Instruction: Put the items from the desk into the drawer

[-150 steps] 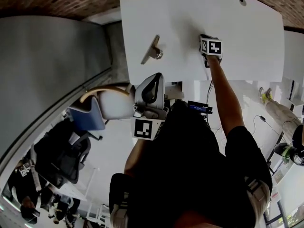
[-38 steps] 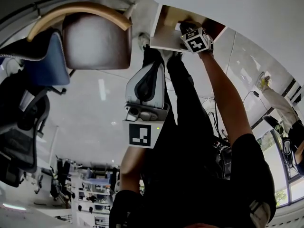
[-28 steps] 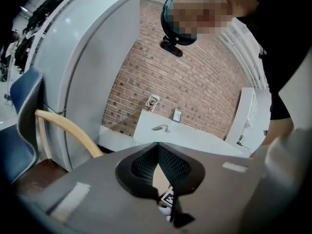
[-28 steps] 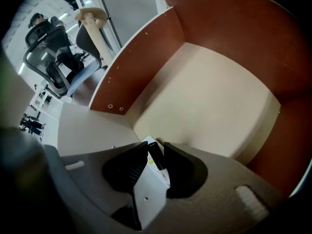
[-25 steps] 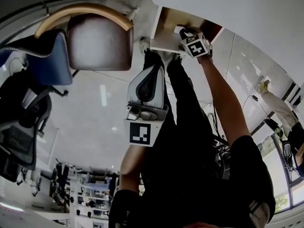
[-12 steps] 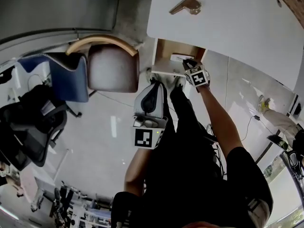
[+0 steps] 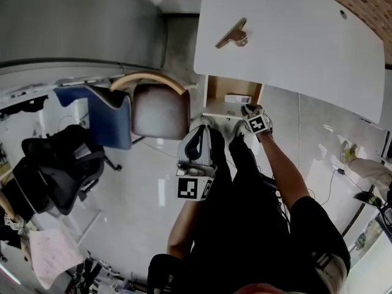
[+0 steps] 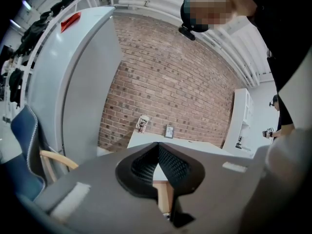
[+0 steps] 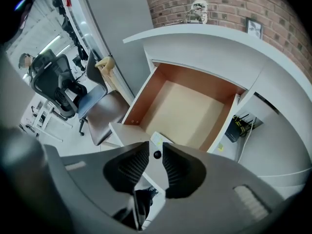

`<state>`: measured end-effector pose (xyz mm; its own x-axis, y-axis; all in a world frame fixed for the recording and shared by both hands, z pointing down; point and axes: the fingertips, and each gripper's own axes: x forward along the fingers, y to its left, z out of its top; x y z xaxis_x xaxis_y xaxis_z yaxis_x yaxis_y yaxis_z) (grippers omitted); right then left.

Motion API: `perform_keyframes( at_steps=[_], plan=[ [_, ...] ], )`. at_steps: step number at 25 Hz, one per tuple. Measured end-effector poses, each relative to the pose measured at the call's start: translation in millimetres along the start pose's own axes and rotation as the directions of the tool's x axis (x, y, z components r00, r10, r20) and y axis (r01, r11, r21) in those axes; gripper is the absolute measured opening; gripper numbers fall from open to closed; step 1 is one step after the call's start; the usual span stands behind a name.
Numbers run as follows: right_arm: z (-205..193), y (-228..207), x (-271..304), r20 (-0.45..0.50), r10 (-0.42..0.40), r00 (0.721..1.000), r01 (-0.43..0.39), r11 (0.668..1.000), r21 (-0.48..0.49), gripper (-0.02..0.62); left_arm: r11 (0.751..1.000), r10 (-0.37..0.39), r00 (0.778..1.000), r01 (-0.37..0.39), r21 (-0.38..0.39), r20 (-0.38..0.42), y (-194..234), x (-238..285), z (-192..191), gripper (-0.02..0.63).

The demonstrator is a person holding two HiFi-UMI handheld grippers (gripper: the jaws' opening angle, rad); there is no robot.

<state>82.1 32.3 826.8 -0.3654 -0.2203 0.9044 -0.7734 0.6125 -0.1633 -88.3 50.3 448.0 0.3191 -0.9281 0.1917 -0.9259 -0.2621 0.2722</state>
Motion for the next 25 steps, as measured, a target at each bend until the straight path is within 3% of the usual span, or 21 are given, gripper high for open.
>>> perform_keyframes(
  at_steps=[8, 15, 19, 25],
  plan=[
    [10, 2, -32, 0.032, 0.012, 0.999, -0.013, 0.999, 0.047, 0.103, 1.0, 0.001, 1.0, -0.001, 0.002, 0.022, -13, -11, 23, 0.014],
    [65, -5, -107, 0.182, -0.023, 0.983, 0.013, 0.999, 0.052, 0.068, 1.0, -0.028, 0.998, 0.028, 0.011, 0.061, -31, -9, 56, 0.014],
    [100, -7, -157, 0.307, -0.041, 0.951, 0.012, 0.995, 0.095, 0.005, 0.999, -0.047, 0.994, 0.045, 0.024, 0.096, -38, -10, 77, 0.014],
    [150, 11, -244, 0.495, -0.046, 0.867, 0.009, 0.997, 0.078, 0.003, 0.998, -0.063, 0.987, 0.057, 0.041, 0.145, -40, -17, 104, 0.014]
  ],
)
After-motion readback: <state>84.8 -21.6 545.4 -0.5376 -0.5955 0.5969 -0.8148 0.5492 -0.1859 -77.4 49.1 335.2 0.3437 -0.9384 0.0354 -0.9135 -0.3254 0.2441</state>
